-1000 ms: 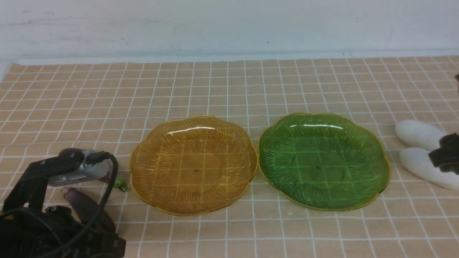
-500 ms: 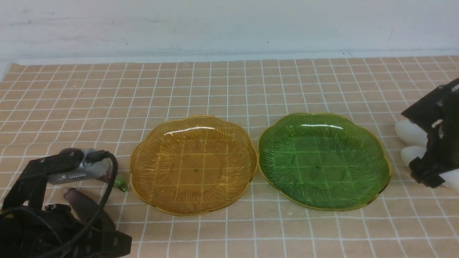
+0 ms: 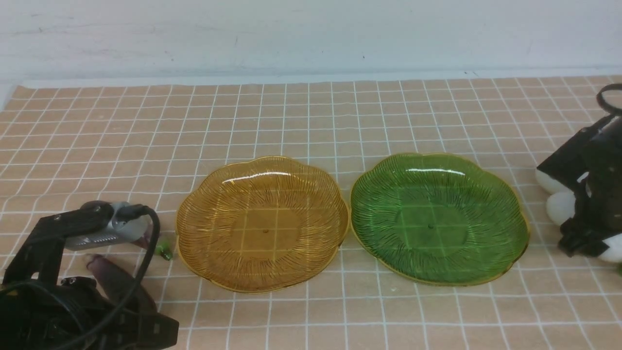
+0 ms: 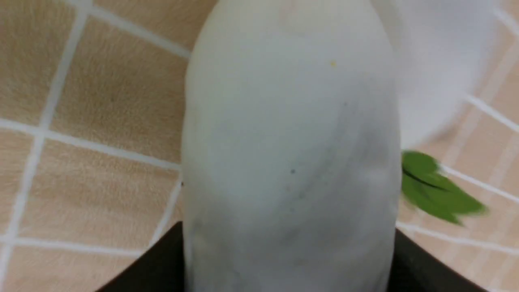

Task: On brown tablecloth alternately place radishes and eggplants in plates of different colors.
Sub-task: 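Place the white radish on the plate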

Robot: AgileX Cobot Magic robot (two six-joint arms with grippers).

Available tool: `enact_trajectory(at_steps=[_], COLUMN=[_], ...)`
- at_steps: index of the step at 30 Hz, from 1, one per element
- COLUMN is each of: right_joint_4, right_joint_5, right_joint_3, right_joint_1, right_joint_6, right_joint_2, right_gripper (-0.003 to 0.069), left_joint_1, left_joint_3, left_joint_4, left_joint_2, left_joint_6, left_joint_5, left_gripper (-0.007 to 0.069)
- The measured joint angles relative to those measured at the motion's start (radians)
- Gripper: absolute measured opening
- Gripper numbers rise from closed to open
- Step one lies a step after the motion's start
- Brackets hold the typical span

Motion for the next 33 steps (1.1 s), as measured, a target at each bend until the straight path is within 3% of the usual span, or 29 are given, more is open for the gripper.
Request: enact_trajectory(at_steps=[2,4,6,8,16,19,22,26,28,29,30,33], right_joint_4=[0.09,0.287,0.512,0.641,0.702,0.68,0.639,0.593,0.558,0.515,0.486,0.395], right_joint_5=[0.112,0.167,0.141,0.098,-0.012,-0.019,0.017,0.109,0.129,0.127,0.118,0.085], right_joint_3=[-0.101,-0.185,-0.208,-0.202,-0.202,-0.206,-0.247,-0.326,-0.36,-0.373,-0.377,-0.379], right_joint_1=[0.022,0.044,0.074,0.109,0.2,0.201,0.186,0.115,0.051,0.003,-0.036,-0.115], right_joint_6=[0.003,-0.005,-0.027,-0.034,-0.036,-0.032,-0.029,-0.022,-0.022,-0.022,-0.022,-0.022], right_joint_2=[-0.058,-0.127,-0.154,-0.131,0.018,0.022,0.022,0.022,0.022,0.022,0.022,0.022], right_gripper=[0.0475,0.0475,0.0475,0.0475,0.0484,0.0577,0.0608,0.0437,0.0258,0.012,0.0064,0.0019], left_joint_1=[0.0,0.0,0.0,0.0,0.0,0.0,0.0,0.0,0.0,0.0,0.0,0.0], left_joint_3=[0.0,0.0,0.0,0.0,0.0,0.0,0.0,0.0,0.0,0.0,0.0,0.0], left_joint_4=[0.0,0.0,0.0,0.0,0.0,0.0,0.0,0.0,0.0,0.0,0.0,0.0], left_joint_2=[0.0,0.0,0.0,0.0,0.0,0.0,0.0,0.0,0.0,0.0,0.0,0.0], left_joint_6=[0.0,0.0,0.0,0.0,0.0,0.0,0.0,0.0,0.0,0.0,0.0,0.0], left_joint_5=[0.0,0.0,0.0,0.0,-0.001,-0.001,-0.001,-0.001,-0.001,-0.001,-0.001,-0.001], left_gripper=[0.0304,0.0304,0.0304,0.0304,0.0304,0.0304,0.0304,0.0304,0.0304,0.0304,0.0304,0.0304])
